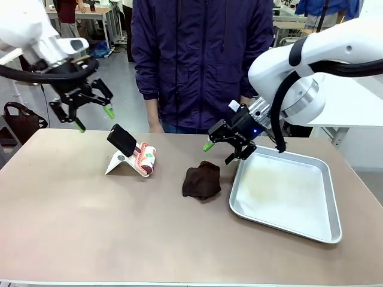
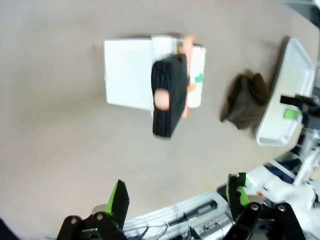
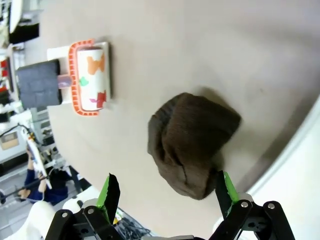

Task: Clean the surface of the table.
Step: Return the Lint Roller and towel to their original positions.

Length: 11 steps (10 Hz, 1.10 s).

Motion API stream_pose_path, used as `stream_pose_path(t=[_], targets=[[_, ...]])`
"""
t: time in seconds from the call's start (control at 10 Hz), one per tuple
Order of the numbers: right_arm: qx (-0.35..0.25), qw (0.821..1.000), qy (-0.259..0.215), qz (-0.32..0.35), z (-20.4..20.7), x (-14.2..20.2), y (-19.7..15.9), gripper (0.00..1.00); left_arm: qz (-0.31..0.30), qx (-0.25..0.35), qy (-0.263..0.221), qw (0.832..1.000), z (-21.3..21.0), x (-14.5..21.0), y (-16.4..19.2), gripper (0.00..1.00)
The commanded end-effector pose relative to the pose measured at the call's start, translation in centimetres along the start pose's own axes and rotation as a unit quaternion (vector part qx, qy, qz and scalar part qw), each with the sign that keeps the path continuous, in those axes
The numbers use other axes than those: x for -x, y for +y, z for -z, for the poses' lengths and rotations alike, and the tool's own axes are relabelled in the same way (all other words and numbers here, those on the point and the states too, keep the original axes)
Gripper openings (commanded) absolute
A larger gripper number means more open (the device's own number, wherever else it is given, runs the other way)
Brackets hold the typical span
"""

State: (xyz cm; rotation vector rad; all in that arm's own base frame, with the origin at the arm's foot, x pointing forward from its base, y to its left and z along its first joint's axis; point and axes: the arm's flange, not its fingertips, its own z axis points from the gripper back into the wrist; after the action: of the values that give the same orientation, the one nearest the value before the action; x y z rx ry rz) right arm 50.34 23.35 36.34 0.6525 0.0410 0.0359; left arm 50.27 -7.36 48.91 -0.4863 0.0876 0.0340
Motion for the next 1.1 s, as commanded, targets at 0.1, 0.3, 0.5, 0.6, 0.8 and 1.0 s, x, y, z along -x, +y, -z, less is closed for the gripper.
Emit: stream_pose_path(t=[0.1,0.3,0.5,0.6,0.8,1.0], targets=[[-0.023,0.999,0.024,0.013,-3.4,2.0,-1.5,1.00,0.092,0.108,-0.010,0.990,-3.0,8.2,5.1,1.00],[-0.165,0.983,0.077,-0.026,-5.8,4.8,-5.3,1.00,0.118,0.156,-0.023,0.981,-3.3,11.4,9.4,1.00],[-0.264,0.958,0.105,-0.049,-7.2,6.8,-9.1,1.00,0.125,0.221,-0.033,0.967,-2.2,13.1,13.0,1.00],[-0.312,0.941,0.114,-0.069,-8.4,8.2,-10.9,1.00,0.156,0.268,-0.032,0.950,-1.9,14.0,15.0,1.00],[-0.409,0.900,0.102,-0.107,-11.0,11.1,-14.4,1.00,0.144,0.359,-0.082,0.919,-1.4,14.2,18.6,1.00],[-0.500,0.862,0.036,-0.076,-12.2,12.7,-17.5,1.00,0.168,0.434,-0.112,0.878,-0.8,12.3,21.6,1.00]])
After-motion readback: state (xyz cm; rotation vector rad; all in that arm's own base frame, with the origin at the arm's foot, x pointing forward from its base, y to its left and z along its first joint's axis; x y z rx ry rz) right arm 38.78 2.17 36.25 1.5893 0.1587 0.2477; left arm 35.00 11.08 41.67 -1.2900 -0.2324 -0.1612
